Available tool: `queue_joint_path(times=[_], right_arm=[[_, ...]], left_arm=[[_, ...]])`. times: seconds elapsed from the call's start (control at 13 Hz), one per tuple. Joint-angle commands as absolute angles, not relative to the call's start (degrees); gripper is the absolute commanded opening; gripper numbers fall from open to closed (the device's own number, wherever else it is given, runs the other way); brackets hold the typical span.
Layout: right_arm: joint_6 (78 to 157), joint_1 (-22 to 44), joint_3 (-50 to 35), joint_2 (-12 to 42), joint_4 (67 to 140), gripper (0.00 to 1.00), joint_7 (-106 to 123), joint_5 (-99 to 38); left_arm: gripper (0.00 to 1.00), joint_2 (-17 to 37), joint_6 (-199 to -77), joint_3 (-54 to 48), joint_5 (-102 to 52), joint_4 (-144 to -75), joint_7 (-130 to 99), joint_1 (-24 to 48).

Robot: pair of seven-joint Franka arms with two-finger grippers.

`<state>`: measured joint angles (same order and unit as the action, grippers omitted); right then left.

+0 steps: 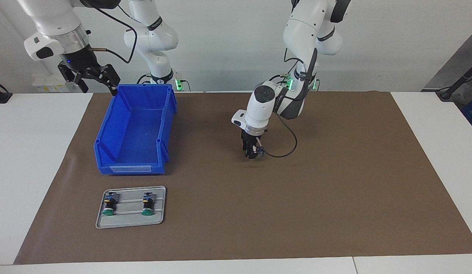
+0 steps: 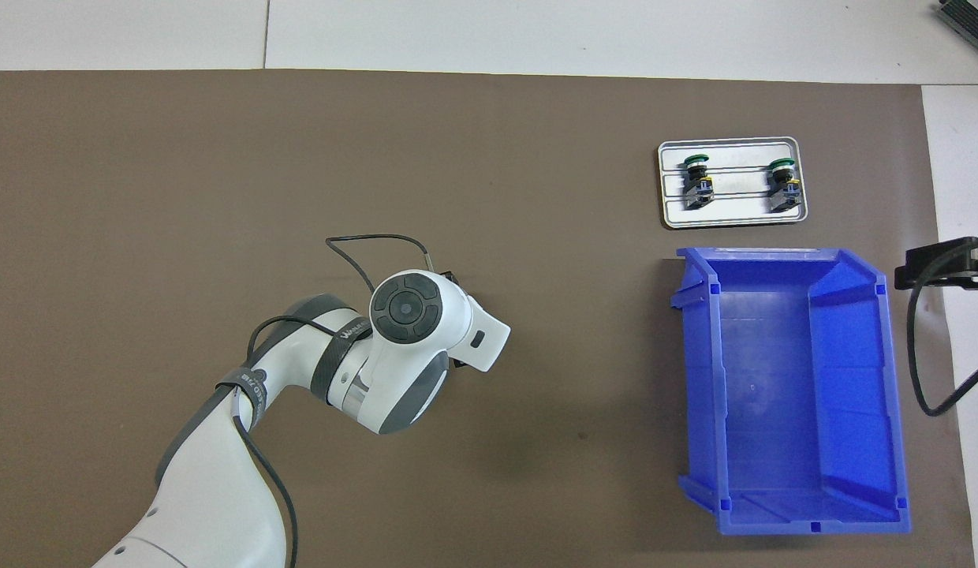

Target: Place and press button with both arms

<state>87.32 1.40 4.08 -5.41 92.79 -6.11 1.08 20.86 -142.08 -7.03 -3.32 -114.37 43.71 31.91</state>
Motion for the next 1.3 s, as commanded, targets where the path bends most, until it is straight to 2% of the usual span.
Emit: queue_joint_path(times=[0.0, 0.38, 0.92, 1.23], right_arm=[[86.84, 1.05, 3.87, -6.50, 93.78, 1.00, -4.57, -0.18], [86.84, 1.05, 3.87, -6.59, 93.78, 1.00, -4.48, -0.18], [86.84, 1.05, 3.87, -6.50, 93.78, 1.00, -4.48, -0.18], [86.84, 1.05, 3.87, -6.50, 93.78, 1.00, -4.48, -0.18]], left_arm=[[0.37, 21.01, -142.74, -6.15, -1.84, -114.61, 44.56, 31.82], [0.28, 22.32, -132.90, -6.41, -3.07, -106.27, 44.30, 29.36], [0.29, 18.37, -133.33, -6.68, -31.07, -107.84, 59.30, 21.72], [0.29, 15.39, -133.33, -6.68, -50.65, -112.22, 74.39, 17.68]])
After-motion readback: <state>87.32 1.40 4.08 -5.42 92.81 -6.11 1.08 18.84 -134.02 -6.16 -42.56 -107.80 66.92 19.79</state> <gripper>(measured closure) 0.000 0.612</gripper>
